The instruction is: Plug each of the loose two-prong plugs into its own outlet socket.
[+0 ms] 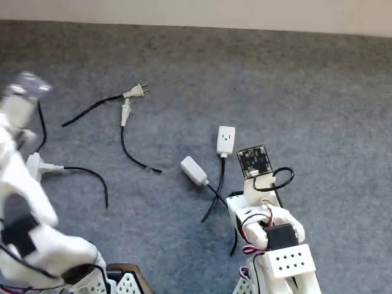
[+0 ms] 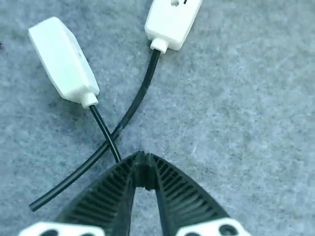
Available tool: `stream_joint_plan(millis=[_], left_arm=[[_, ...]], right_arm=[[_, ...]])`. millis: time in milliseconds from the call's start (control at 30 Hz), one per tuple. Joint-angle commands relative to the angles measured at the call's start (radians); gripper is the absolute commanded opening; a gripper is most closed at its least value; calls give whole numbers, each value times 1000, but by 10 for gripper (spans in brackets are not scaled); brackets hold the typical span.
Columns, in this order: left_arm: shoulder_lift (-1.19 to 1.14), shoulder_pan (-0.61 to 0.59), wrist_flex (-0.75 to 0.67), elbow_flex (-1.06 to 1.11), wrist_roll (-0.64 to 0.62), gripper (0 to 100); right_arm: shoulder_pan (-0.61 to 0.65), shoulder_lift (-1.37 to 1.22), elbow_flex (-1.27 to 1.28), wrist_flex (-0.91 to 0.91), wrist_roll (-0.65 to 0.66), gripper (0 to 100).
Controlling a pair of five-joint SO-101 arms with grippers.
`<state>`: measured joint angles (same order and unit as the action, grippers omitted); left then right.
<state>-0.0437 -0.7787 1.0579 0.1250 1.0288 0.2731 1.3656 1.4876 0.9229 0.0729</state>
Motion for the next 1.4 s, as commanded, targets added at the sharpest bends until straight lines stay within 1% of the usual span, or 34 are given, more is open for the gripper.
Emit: stream_joint_plan(millis=[0,133,200,367,433,533,600,633,700,867,1000,1067,1167,1233,1300,1367], left_arm=[[-326,-122,77,-440,-5,4],[-588,-137,269,-765,-3,4],[-707,-134,341,-909,-3,4],[-957,-142,420,-1250,-14,12],[-1036,-156,445,-1363,-58,61],[-1132,-176,528,-1534,-77,224],[-1168,-188,595,-1644,-74,306],[-1182,-191,629,-1705,-74,328],[-1194,-197,686,-1796,-75,333],[-1106,-203,706,-1776,-92,333],[-1036,-196,709,-1782,-160,333],[-1000,-171,710,-1774,-198,333],[-952,-116,710,-1774,-305,333],[-923,-65,712,-1758,-371,333],[-878,-4,712,-1684,-416,333],[-811,62,712,-1560,-436,326]], right_arm=[[-8,13,-7,-13,11,8],[-8,13,-7,-15,11,8],[-8,13,-7,-15,8,8],[-8,16,15,-19,11,8],[-8,16,19,-19,11,8],[-8,16,21,-19,11,8],[-8,16,21,-19,11,8],[-8,16,21,-19,11,8],[-8,16,21,-19,11,8],[-12,16,21,-19,11,8],[-12,16,21,-19,11,8],[-12,16,21,-19,11,8],[-16,15,19,-18,11,8],[-47,15,18,-15,5,8],[-88,12,-1,-13,5,8],[-125,12,-16,-13,3,8]])
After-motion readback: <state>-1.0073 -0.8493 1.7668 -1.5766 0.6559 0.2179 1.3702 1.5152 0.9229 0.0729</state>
